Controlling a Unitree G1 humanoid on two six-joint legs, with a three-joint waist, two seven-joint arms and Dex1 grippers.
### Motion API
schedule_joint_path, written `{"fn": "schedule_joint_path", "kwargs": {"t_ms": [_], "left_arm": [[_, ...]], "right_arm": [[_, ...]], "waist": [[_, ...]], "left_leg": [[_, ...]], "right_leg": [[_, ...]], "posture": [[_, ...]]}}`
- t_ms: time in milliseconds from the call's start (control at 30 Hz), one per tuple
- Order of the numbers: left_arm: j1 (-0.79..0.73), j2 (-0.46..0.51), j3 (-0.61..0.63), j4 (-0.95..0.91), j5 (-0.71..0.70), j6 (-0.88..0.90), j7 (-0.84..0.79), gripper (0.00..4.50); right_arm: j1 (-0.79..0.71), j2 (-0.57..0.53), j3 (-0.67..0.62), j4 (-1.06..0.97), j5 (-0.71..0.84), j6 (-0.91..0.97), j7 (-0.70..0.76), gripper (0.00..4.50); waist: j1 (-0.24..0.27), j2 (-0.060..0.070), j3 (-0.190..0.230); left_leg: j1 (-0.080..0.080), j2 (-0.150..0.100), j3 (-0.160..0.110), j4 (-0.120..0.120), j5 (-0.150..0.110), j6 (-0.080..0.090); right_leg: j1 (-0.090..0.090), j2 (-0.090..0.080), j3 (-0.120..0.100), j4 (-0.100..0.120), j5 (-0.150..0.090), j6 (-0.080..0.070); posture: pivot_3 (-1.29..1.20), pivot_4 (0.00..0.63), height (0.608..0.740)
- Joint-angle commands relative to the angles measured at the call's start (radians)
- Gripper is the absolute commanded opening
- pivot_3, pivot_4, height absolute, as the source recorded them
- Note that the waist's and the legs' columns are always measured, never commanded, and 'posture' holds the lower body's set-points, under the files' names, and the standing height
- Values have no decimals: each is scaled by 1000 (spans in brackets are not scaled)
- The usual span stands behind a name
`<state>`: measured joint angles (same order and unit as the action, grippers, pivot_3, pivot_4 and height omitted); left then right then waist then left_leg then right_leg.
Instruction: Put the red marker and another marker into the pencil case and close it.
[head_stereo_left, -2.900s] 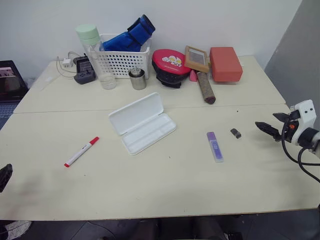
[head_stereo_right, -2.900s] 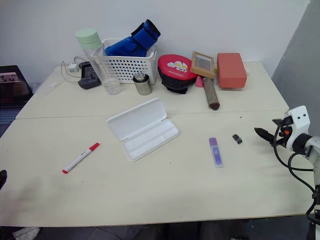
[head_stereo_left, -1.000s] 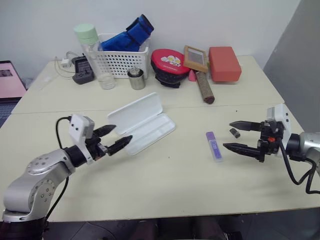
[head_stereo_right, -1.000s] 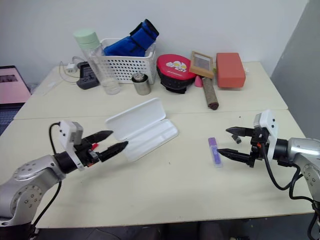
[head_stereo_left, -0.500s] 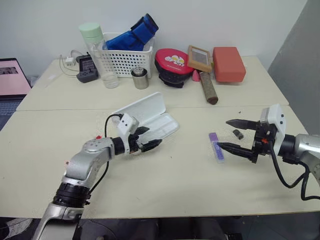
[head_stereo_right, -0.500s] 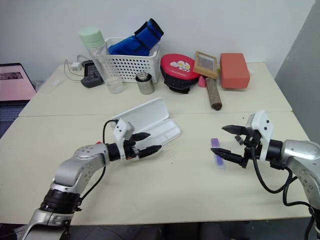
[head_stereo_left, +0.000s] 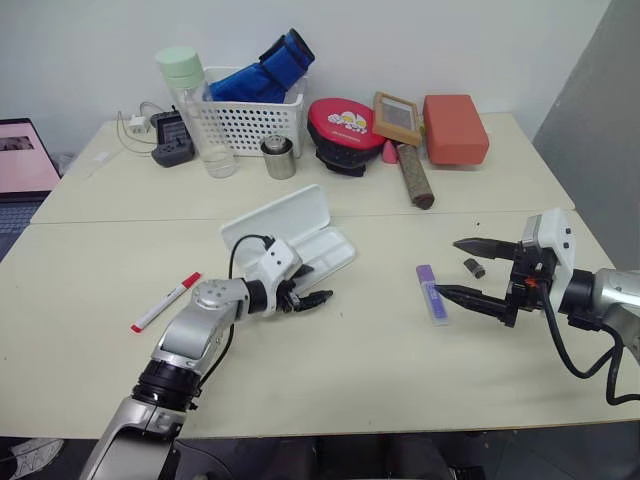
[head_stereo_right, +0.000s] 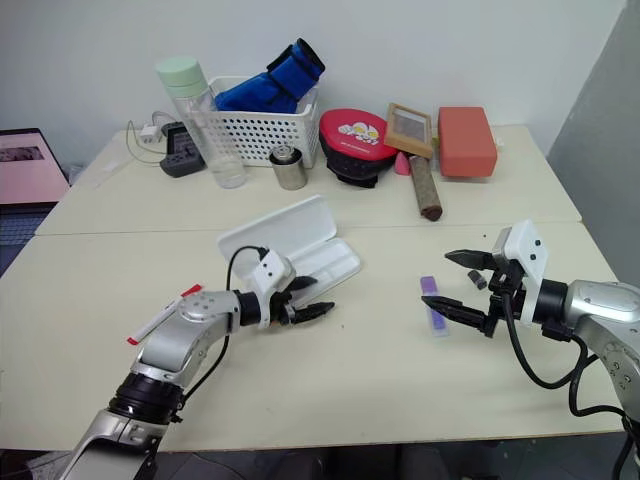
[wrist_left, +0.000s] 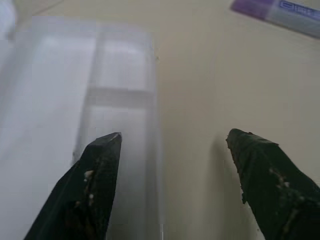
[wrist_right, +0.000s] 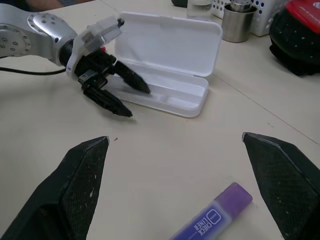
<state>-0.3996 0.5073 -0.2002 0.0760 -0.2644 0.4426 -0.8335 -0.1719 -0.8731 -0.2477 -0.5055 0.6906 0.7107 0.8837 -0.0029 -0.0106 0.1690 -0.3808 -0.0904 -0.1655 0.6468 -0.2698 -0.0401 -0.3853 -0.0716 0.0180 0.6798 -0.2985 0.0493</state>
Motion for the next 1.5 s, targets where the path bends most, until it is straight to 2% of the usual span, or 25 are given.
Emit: {"fn": "schedule_joint_path", "kwargs": {"t_ms": [33,400,700,1067,1300,1500], "left_arm": [[24,8,-8,-39,5,33,-17,2573],[35,16,17,-66,16,58,-10,62],[8,44,53,-89,-26,63,-63,28],[51,108,-6,-297,-78,94,-220,28],[151,184,-46,-424,-91,122,-284,28],[189,205,-72,-465,-84,122,-289,28]], "right_arm": [[-1,-13,-35,-33,20,-2,-5,4500],[-7,-7,-35,-25,22,-9,-9,4500],[3,-25,-62,-23,32,-10,11,4500],[51,-44,-124,-65,68,-4,17,4500],[162,-113,-206,-122,125,-6,136,4500],[214,-168,-247,-150,155,-11,221,4500]], "waist": [[-1,0,0],[-1,0,0],[-1,0,0],[-1,-1,1],[-1,-1,1],[0,-1,1]], "left_leg": [[0,0,0,0,0,0],[0,0,0,0,0,0],[0,0,0,0,0,0],[-1,0,0,0,0,0],[-1,1,0,0,-1,2],[0,1,0,0,-1,3]], "right_leg": [[0,0,0,0,0,0],[0,0,0,0,0,0],[0,0,0,0,0,0],[-1,0,0,-1,0,0],[-1,0,0,0,0,0],[1,0,0,0,0,0]], "posture": [[0,150,740],[0,150,740],[0,150,740],[0,150,740],[0,150,740],[0,150,740]]}}
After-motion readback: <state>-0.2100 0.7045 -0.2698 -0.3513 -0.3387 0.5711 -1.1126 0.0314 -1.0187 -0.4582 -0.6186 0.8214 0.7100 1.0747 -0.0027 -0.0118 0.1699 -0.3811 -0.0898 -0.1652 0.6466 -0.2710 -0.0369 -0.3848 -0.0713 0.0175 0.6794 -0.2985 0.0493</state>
